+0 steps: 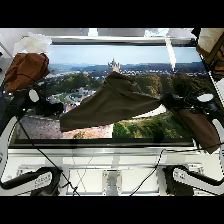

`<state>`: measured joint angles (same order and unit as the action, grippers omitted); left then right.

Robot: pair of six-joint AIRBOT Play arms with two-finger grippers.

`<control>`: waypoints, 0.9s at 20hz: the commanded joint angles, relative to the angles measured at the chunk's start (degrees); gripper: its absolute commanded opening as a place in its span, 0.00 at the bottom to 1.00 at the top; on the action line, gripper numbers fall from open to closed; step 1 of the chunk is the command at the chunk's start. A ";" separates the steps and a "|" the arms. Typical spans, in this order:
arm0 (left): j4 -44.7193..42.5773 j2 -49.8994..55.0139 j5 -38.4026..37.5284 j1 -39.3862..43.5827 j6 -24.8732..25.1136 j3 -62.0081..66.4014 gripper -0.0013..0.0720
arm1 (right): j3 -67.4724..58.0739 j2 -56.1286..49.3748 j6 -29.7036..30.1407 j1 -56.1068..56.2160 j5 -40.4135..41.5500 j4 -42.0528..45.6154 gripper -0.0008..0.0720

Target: Fold the shirts.

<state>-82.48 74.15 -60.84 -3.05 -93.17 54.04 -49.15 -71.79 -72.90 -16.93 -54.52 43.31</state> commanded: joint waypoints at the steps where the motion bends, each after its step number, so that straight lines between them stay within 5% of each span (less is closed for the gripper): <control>1: 8.90 5.92 -6.64 -0.90 3.43 -0.02 0.65 | -0.02 1.64 0.87 -1.90 2.58 0.00 0.05; 8: 6.38 6.32 -24.81 -1.29 5.95 0.00 0.64 | -0.02 1.64 2.01 -1.90 3.50 0.22 0.05; 15: 13.33 3.08 -24.52 -1.25 2.45 -4.11 0.64 | -0.02 1.64 3.98 -1.90 2.29 0.39 0.05; 18: 18.36 3.02 -17.84 -1.22 1.84 -11.52 0.64 | -0.02 1.64 4.02 -1.90 2.23 0.39 0.05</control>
<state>-68.75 77.41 -83.24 -4.27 -90.19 47.57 -49.15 -70.19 -69.30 -18.79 -51.92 43.66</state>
